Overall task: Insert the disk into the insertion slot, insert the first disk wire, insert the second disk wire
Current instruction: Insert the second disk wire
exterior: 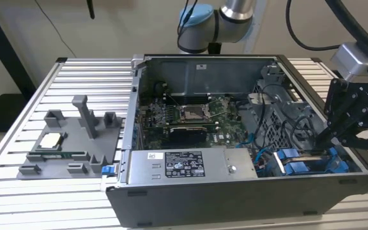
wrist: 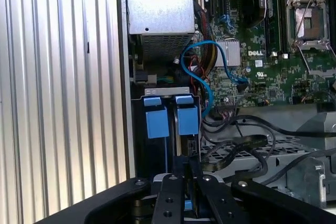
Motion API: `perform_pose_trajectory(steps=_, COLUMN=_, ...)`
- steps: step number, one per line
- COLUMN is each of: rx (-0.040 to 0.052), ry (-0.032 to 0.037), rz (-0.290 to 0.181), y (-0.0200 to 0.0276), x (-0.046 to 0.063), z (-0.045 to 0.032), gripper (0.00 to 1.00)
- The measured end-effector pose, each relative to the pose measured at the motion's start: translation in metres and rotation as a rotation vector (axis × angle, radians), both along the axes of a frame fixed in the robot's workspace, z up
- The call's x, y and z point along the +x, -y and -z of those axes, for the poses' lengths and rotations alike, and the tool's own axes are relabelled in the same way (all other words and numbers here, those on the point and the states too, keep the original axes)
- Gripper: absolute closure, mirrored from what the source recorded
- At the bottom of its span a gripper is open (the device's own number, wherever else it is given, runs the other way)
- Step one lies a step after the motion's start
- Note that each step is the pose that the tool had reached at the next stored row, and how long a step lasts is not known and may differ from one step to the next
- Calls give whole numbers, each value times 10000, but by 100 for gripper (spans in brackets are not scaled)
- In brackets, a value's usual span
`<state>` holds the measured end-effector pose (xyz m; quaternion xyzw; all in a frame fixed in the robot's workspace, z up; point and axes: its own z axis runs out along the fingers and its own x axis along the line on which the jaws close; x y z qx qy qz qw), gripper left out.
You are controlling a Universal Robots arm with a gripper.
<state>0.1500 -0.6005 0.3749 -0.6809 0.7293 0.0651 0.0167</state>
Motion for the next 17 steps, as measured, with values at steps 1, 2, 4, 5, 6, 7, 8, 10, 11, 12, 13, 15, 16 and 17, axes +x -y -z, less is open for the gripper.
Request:
perform_pose_trajectory(steps=1, rx=-1, ry=0, rz=0, y=0, x=0, z=0, gripper=84)
perform_pose_trajectory(steps=2, rx=0, ry=0, rz=0, y=0, x=0, z=0, gripper=84)
perform_pose_trajectory(steps=4, rx=0, ry=1, rz=0, y=0, x=0, z=1, gripper=84)
perform_pose_trajectory(steps=5, rx=0, ry=2, rz=0, y=0, x=0, z=2, gripper=84)
perform_pose_trajectory(steps=6, rx=0, ry=6, rz=0, y=0, x=0, z=3, gripper=84)
perform_pose_trajectory(steps=7, rx=1, ry=12, rz=0, y=0, x=-2, z=5, gripper=84)
perform_pose_trajectory(steps=8, rx=3, ry=23, rz=1, y=0, x=-5, z=9, gripper=84)
perform_pose_trajectory(steps=10, rx=1, ry=68, rz=0, y=0, x=-18, z=16, gripper=84)
perform_pose_trajectory(steps=11, rx=-2, ry=97, rz=0, y=0, x=-34, z=20, gripper=84)
perform_pose_trajectory(steps=12, rx=-1, ry=130, rz=0, y=0, x=-55, z=26, gripper=84)
perform_pose_trajectory(steps=13, rx=0, ry=166, rz=1, y=0, x=-75, z=34, gripper=84)
perform_pose_trajectory(steps=15, rx=0, ry=262, rz=1, y=-2, x=-102, z=55, gripper=84)
perform_pose_trajectory(steps=16, rx=0, ry=329, rz=1, y=-4, x=-112, z=67, gripper=84)
perform_pose_trajectory(steps=17, rx=1, ry=389, rz=1, y=-7, x=-120, z=77, gripper=84)
